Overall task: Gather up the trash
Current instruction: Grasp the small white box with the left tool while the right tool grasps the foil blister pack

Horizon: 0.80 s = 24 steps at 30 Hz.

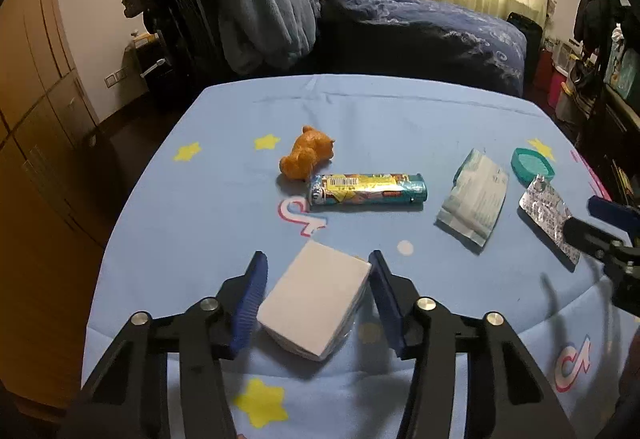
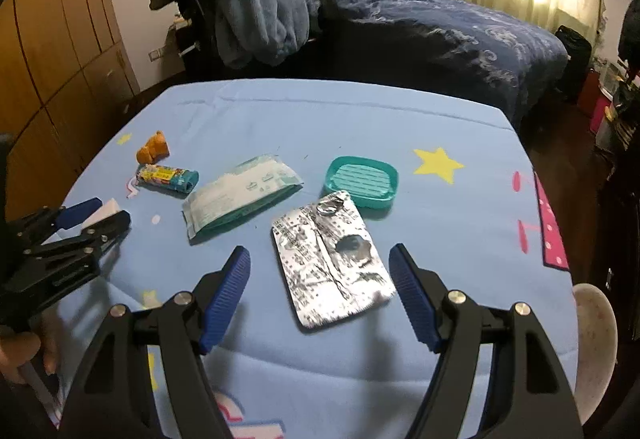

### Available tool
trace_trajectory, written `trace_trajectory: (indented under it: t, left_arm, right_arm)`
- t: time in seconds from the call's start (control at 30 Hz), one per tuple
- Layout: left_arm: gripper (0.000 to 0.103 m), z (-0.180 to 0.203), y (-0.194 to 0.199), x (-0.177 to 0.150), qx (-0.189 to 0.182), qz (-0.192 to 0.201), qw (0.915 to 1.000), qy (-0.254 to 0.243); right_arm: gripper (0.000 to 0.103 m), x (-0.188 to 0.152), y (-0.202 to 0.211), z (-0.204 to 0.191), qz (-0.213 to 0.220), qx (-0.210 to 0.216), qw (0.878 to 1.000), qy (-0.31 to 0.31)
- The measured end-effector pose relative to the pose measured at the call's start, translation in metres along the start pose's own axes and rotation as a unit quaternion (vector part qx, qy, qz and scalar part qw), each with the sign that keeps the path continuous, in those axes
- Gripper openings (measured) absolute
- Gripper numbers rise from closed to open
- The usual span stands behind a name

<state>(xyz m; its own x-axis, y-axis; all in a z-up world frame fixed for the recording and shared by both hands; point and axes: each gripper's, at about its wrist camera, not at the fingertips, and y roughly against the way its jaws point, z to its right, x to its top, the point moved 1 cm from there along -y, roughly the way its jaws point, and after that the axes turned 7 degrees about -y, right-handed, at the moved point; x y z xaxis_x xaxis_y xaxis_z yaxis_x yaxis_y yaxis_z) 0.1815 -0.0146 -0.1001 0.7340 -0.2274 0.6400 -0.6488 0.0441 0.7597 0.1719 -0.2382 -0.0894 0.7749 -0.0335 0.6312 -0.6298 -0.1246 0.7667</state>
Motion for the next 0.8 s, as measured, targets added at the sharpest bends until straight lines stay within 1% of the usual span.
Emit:
trace_trajectory:
  t: [0.1,0.2,0.33,0.43,0.5,0.57,0.67,0.8]
  left_arm:
    - [0.044,-0.002,0.001,-0.002,-0.001,0.002,1.0000,0.005]
    - [0.044,-0.007,0.007,-0.005,-0.008,0.009,0.9998,0.014]
    - [0.043,-0.015,0.020,-0.006,-0.018,0.023,0.9991,0.029]
    - [0.043,-0.019,0.030,-0.006,-0.020,0.032,0.9986,0.037]
    - [0.043,-0.021,0.035,-0.007,-0.021,0.037,0.9983,0.041]
    - [0.043,-0.021,0.038,-0.007,-0.022,0.040,0.9981,0.043]
    - [0.043,-0.021,0.044,-0.007,-0.022,0.045,0.9977,0.045]
    - [0.043,-0.019,0.049,-0.008,-0.022,0.050,0.9975,0.045]
  right_arm:
    - [0.073,0.003,-0.010,-0.002,-0.008,-0.008,1.000,0.007]
    - [0.077,0.004,-0.018,-0.001,-0.019,-0.011,1.000,0.008]
    - [0.077,0.002,-0.025,0.001,-0.031,-0.011,0.999,0.006]
    - [0.077,0.000,-0.029,0.002,-0.038,-0.012,0.999,0.004]
    - [0.074,-0.002,-0.029,0.000,-0.035,-0.017,0.999,0.011]
    - [0.063,-0.002,-0.027,-0.001,-0.033,-0.014,0.999,0.012]
    - [0.061,-0.004,-0.026,-0.003,-0.031,-0.017,0.999,0.017]
    - [0.061,-0.008,-0.021,-0.001,-0.026,-0.012,1.000,0.012]
